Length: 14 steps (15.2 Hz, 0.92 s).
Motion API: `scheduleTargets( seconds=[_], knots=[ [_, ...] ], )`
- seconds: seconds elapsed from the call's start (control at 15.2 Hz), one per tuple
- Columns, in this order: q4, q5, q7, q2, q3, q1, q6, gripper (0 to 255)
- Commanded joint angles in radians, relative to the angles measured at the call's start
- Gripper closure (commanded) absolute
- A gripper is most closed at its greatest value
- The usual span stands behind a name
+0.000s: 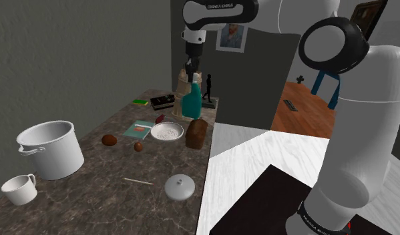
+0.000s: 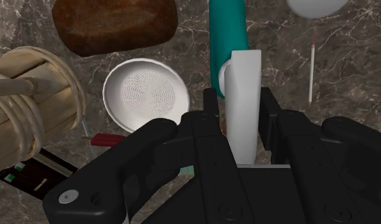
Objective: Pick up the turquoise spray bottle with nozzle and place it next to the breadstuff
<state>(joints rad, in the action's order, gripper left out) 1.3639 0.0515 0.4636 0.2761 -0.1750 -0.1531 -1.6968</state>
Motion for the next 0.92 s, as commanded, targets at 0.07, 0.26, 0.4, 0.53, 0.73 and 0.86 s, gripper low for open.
scheduleTargets(
  seconds=[0.07, 0.26, 0.4, 0.53, 0.73, 0.86],
  knots=[
    [-0.038, 0.001, 0.030, 0.036, 0.011, -0.017, 0.001, 255],
    [0.014, 0.000, 0.030, 0.028, 0.011, -0.019, -0.043, 255],
    [0.046, 0.000, 0.030, 0.025, 0.011, -0.020, -0.071, 255],
    [0.076, -0.001, 0.030, 0.022, 0.012, -0.021, -0.099, 255],
    [0.119, -0.001, 0.029, 0.021, 0.012, -0.023, -0.140, 255],
    [0.145, 0.000, 0.029, 0.021, 0.013, -0.023, -0.167, 255]
  ],
)
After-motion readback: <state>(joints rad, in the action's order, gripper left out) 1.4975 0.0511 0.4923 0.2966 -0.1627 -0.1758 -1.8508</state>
